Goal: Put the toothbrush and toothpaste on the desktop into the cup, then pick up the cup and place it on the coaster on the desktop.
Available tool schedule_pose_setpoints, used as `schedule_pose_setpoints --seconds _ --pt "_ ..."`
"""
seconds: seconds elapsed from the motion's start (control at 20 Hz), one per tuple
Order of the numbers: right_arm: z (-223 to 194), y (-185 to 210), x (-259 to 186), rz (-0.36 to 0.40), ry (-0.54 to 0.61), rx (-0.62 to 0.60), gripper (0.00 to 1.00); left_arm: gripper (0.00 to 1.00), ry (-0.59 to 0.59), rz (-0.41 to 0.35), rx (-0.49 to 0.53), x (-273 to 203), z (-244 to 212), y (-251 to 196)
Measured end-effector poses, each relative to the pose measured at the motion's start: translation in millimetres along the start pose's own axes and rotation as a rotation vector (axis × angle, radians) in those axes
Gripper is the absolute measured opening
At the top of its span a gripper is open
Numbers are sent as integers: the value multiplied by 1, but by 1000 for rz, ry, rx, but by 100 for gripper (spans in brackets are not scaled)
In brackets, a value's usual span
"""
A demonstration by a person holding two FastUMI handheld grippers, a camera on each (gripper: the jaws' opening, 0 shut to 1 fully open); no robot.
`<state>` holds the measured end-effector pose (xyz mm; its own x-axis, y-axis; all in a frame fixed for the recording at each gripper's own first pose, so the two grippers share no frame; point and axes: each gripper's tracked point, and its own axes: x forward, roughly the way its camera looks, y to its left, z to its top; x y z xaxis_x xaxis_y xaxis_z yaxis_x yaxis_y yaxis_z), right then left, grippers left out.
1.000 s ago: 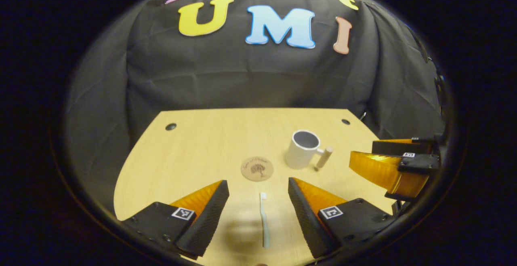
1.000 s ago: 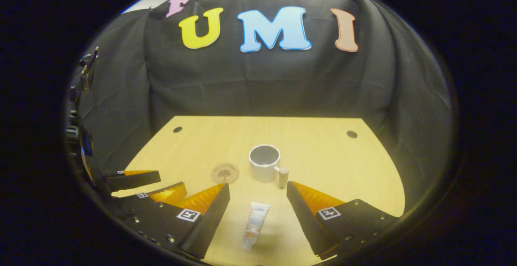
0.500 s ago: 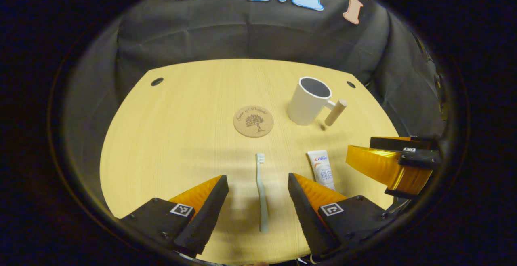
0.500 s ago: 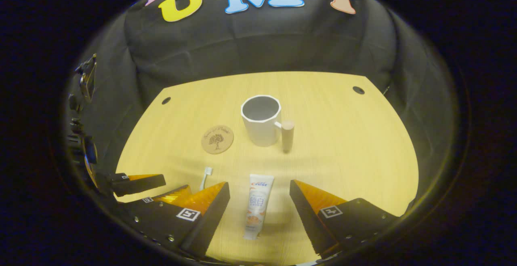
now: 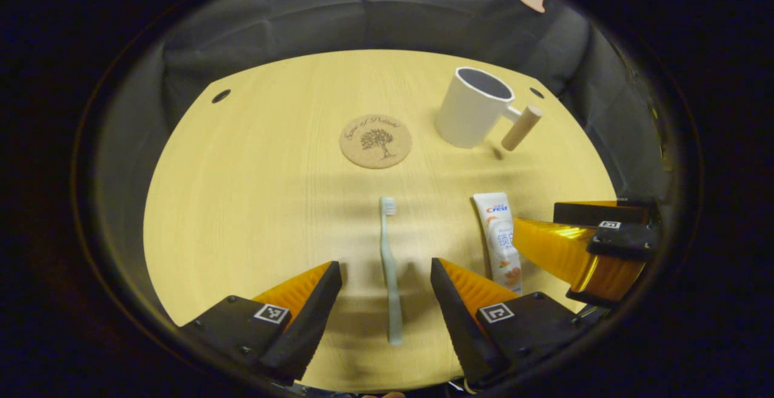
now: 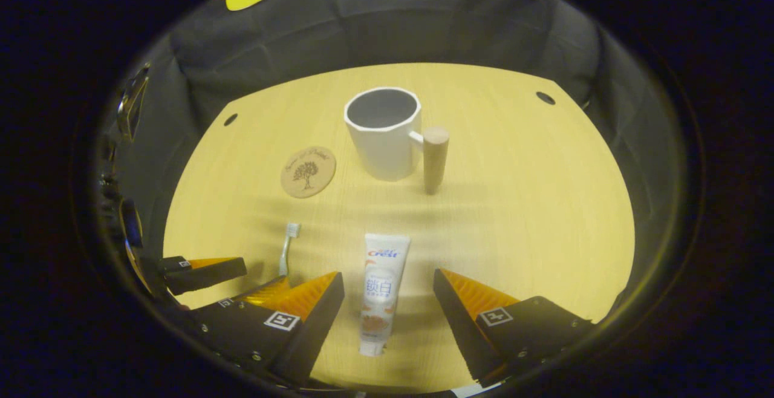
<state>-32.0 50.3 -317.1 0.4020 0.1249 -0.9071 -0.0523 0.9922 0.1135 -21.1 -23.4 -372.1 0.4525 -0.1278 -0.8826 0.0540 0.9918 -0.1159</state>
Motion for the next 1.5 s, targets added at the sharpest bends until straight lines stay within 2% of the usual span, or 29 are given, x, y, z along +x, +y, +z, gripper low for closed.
schedule_pose_setpoints --seconds 0.1,0.2,0.35,0.45,0.55,0.6,0.7,0.85,0.9,0.95,1.0,1.05,1.15,1.2,1.25,1.35,1.4,1.45,1.5 --pt "-15 1 6 2 83 -13 93 100 38 13 -14 9 -5 1" --pt "-21 6 15 12 113 -12 94 98 66 23 -32 16 -10 3" --pt "-30 2 24 -14 144 -32 94 98 94 33 -51 23 -16 3" --pt "-34 0 30 -22 169 -32 94 100 114 73 -50 27 -21 10" --pt "-39 -3 36 -34 193 -32 94 93 127 84 -24 26 -23 10" --pt "-41 -10 37 -63 199 -45 94 93 128 86 -11 27 -21 10" --pt "-40 -9 40 -73 191 -61 91 92 137 89 -23 29 -21 12" --pt "-46 -9 38 -90 241 -43 92 94 132 90 -39 26 -19 17" --pt "-44 -9 39 -94 240 -39 94 89 126 98 -38 27 -18 19" --pt "-44 -10 37 -104 248 -30 88 82 120 100 -40 27 -16 21" --pt "-44 -9 38 -100 248 -22 75 74 113 103 -40 25 -14 24" --pt "-44 -8 37 -99 256 -19 69 55 105 101 -37 25 -10 25" --pt "-43 -9 39 -92 265 -28 40 21 113 103 -25 25 -11 24" --pt "-41 -11 40 -96 265 -36 39 22 108 98 -18 25 -9 23" --pt "-41 -11 33 -96 277 -32 31 12 122 99 -17 24 -12 23" --pt "-42 -10 38 -82 269 -22 18 8 135 105 -27 27 -11 22" --pt "-39 -13 40 -74 262 -6 18 8 136 107 -19 28 -8 21" --pt "-44 -7 44 -54 282 33 13 8 142 102 -12 27 -8 21" --pt "-37 -7 40 -43 252 73 7 8 139 101 -13 29 -7 21"
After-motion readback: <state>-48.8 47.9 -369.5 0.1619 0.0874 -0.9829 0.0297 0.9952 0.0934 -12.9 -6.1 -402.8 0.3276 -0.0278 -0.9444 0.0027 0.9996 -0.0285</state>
